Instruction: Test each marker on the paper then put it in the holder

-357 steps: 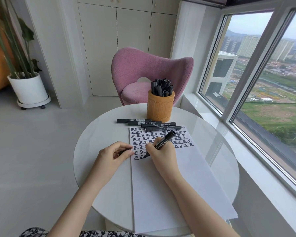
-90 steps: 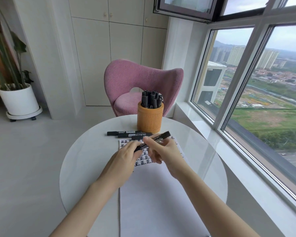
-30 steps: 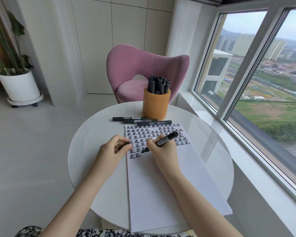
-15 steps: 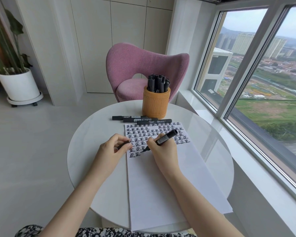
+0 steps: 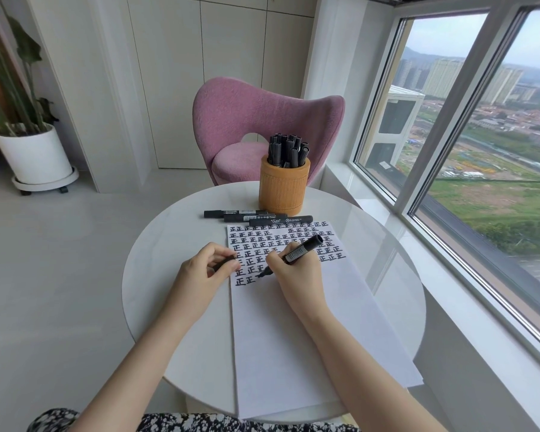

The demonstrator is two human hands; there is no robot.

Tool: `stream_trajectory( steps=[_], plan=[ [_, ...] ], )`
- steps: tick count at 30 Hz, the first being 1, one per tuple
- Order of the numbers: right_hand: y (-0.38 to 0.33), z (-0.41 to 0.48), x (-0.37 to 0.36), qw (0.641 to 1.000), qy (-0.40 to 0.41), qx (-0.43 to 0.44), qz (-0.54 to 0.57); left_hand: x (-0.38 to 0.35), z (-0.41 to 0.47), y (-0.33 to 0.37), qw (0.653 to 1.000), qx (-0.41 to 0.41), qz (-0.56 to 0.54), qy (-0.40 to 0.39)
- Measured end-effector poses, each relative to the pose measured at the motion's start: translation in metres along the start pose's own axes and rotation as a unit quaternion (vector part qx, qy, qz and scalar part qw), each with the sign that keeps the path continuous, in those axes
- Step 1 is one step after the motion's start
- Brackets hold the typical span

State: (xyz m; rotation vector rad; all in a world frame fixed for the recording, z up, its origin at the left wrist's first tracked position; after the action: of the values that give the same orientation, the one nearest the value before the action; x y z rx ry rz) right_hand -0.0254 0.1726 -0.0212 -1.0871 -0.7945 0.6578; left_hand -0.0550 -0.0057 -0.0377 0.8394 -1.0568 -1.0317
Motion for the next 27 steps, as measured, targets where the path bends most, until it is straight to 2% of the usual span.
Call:
stream_trajectory(
  steps=[27],
  plan=[
    [0.0003,-0.0005,0.0015,1.000,-0.002,-0.007,0.021,0.0002,-0.0014,-0.0007,1.000,0.008,-0.007,-0.006]
  ],
)
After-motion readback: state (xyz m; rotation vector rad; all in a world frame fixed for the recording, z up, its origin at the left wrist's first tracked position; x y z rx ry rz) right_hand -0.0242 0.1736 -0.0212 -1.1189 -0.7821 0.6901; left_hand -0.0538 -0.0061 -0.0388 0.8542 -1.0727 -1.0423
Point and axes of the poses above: each hand's wrist, its own z-axis towards the middle knuckle, its own x-axis out of the back of the hand, y = z × x, the point moved 9 cm from there along z, towards the middle knuckle, and after that the axes turned 11 degrees about y, right-handed, at the moved point
